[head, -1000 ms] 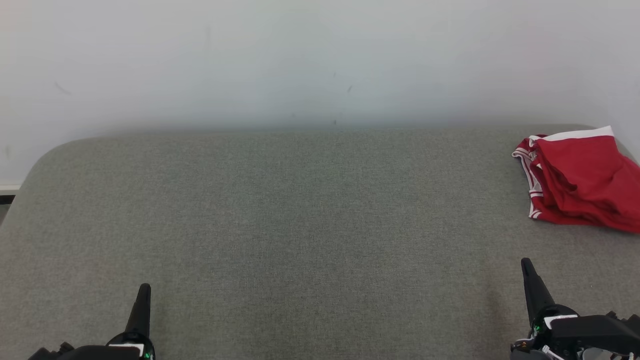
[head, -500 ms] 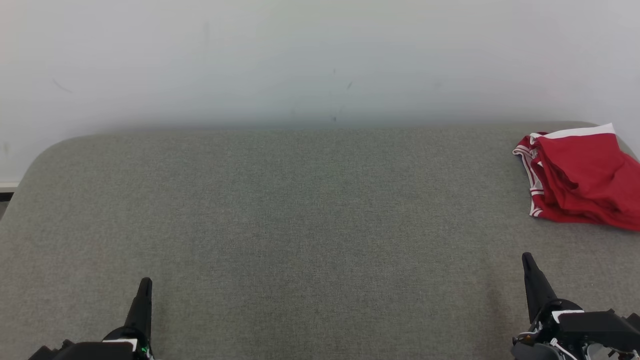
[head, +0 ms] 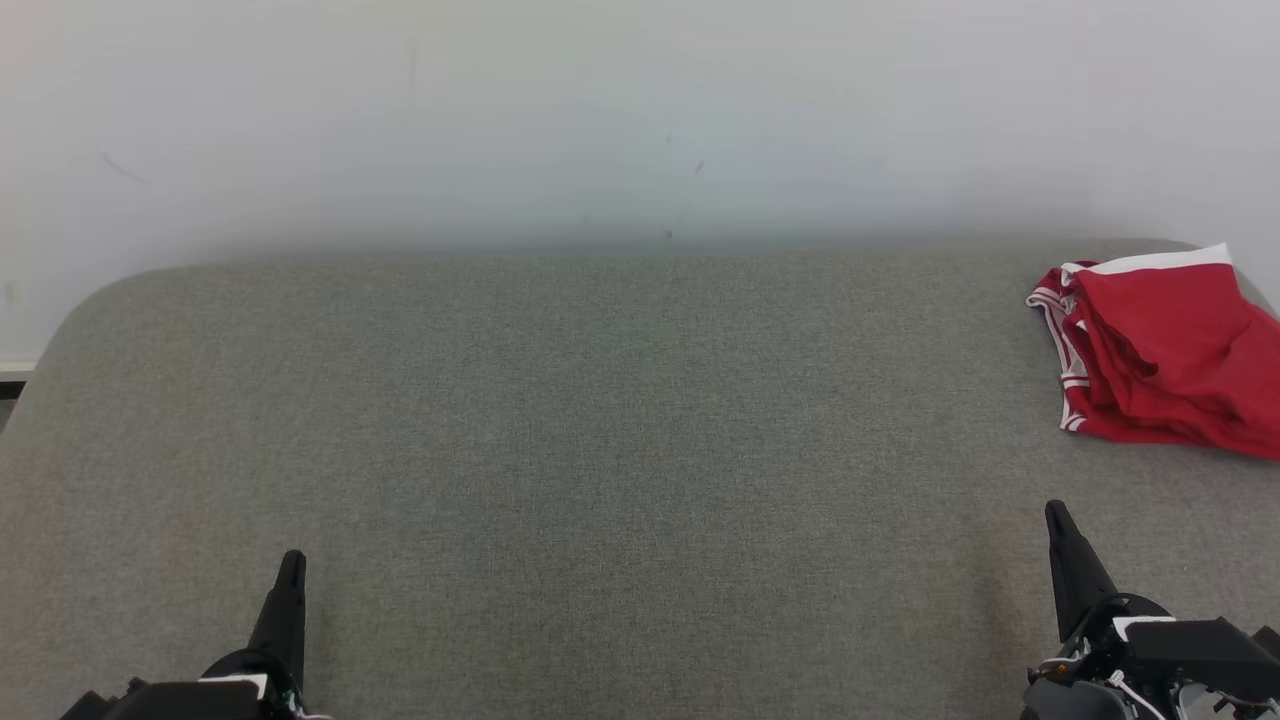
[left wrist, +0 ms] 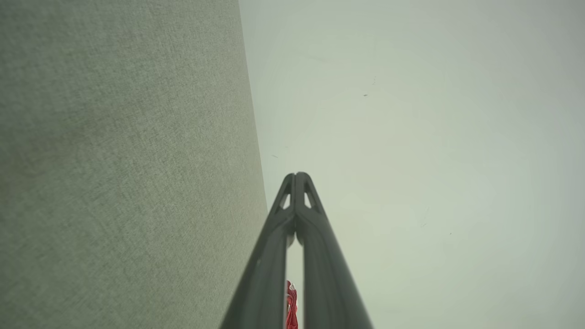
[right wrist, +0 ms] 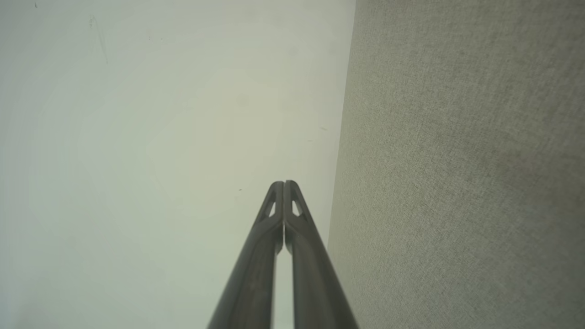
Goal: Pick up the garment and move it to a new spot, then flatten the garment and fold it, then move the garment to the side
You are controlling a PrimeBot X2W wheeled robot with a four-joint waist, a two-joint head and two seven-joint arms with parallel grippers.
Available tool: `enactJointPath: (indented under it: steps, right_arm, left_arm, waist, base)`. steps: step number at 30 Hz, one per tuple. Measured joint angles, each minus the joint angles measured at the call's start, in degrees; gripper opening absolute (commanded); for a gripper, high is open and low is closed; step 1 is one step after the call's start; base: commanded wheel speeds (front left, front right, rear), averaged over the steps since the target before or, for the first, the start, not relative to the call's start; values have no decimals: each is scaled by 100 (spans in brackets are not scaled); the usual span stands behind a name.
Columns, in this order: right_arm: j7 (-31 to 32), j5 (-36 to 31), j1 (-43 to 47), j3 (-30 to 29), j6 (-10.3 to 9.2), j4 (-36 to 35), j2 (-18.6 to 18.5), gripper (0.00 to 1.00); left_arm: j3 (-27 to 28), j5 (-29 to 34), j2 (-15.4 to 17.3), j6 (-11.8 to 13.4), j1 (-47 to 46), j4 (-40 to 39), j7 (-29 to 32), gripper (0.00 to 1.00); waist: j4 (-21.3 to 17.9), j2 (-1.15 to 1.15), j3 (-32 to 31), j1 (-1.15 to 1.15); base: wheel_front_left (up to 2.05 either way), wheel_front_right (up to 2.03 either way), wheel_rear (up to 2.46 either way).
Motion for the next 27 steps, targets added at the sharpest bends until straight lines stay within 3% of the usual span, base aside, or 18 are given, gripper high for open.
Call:
enactJointPath:
  steps: [27]
  right_arm:
    - [1, 0, -3, -1, 1, 0, 2, 0]
  left_arm:
    - [-1, 0, 0, 0, -3, -1, 0, 0]
  waist:
    - [0, 0, 0, 0]
  base:
    - [0, 0, 0]
